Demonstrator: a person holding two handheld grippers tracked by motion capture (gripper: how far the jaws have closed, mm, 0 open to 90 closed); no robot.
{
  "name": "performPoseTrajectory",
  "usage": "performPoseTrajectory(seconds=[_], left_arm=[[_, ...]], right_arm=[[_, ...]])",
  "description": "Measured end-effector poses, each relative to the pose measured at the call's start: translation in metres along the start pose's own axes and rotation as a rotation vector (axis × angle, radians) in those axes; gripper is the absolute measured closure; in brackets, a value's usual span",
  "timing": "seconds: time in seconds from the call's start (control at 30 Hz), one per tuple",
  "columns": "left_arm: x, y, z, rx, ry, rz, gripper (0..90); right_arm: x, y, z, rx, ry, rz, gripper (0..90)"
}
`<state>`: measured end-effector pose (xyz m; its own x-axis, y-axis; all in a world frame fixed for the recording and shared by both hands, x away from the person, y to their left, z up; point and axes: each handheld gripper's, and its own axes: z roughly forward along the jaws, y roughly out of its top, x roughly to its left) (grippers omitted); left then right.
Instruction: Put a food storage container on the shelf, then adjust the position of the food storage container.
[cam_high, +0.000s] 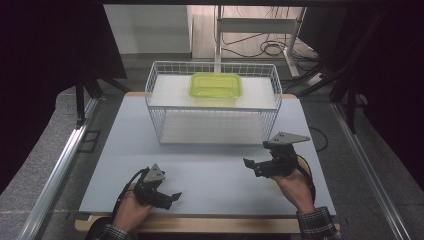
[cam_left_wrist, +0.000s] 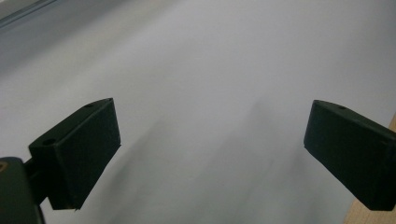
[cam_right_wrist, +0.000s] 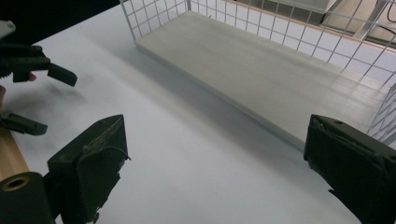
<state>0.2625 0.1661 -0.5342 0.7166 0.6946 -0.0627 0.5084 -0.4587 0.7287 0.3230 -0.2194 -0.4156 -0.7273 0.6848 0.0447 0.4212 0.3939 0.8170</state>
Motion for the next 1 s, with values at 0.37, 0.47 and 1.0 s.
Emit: performPoseTrajectory(seconds=[0.37, 0.47, 1.0], left_arm=[[-0.002, 0.001, -0.002, -0.017, 0.004, 0.017, 4.0], [-0.003, 0.001, -0.001, -0.014, 0.006, 0.022, 4.0], [-0.003, 0.001, -0.002, -0.006, 0.007, 0.031, 4.0]], right_arm=[[0.001, -0.030, 0.006, 0.003, -0.014, 0.017, 7.5], [0.002, -0.038, 0.009, 0.021, -0.020, 0.014, 7.5], [-0.011, -0.052, 0.007, 0.068, -0.095, 0.111, 2.8]])
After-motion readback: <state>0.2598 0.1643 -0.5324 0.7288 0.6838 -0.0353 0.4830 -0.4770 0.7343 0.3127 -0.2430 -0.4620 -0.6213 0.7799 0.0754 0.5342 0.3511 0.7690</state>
